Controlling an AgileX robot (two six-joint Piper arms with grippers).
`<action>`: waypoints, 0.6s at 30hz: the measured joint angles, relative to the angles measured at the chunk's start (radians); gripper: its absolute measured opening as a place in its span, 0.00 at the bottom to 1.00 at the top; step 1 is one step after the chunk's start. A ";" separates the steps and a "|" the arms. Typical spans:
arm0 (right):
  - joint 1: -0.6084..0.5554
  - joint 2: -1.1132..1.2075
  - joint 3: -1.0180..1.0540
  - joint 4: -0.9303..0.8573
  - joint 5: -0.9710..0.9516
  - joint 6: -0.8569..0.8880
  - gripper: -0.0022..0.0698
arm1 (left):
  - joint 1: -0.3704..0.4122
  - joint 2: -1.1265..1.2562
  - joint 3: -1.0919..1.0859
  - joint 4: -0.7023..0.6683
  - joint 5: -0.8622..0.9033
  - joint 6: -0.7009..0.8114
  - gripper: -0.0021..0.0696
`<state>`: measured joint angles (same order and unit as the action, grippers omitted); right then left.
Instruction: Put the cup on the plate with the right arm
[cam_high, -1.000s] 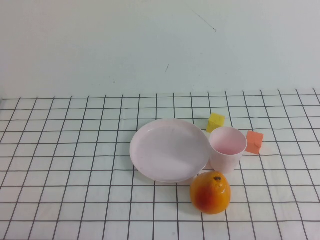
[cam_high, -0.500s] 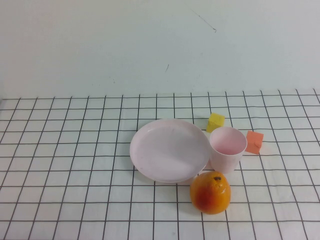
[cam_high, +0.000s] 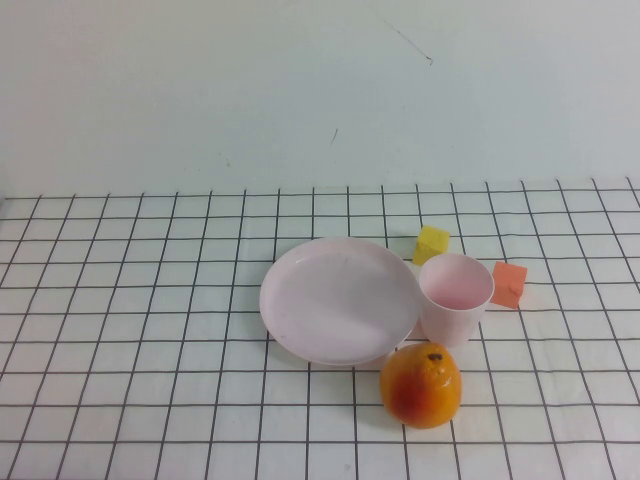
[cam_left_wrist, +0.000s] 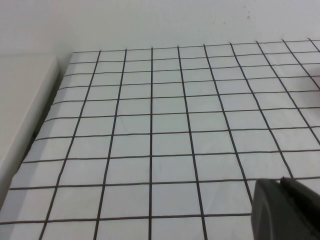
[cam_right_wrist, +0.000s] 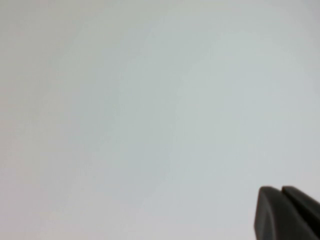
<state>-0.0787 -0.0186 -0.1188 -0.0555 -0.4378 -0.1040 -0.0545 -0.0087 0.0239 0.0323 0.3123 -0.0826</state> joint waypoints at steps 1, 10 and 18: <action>0.000 0.000 -0.040 0.000 -0.004 0.000 0.03 | 0.000 0.000 0.000 0.000 0.000 0.000 0.03; 0.000 0.061 -0.408 -0.017 0.117 -0.041 0.03 | 0.000 0.000 0.000 0.000 0.000 0.000 0.03; 0.000 0.301 -0.664 -0.025 0.293 0.011 0.03 | 0.000 0.000 0.000 0.000 0.000 0.000 0.03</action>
<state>-0.0787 0.2825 -0.7823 -0.0800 -0.1444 -0.0931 -0.0545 -0.0087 0.0239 0.0323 0.3123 -0.0826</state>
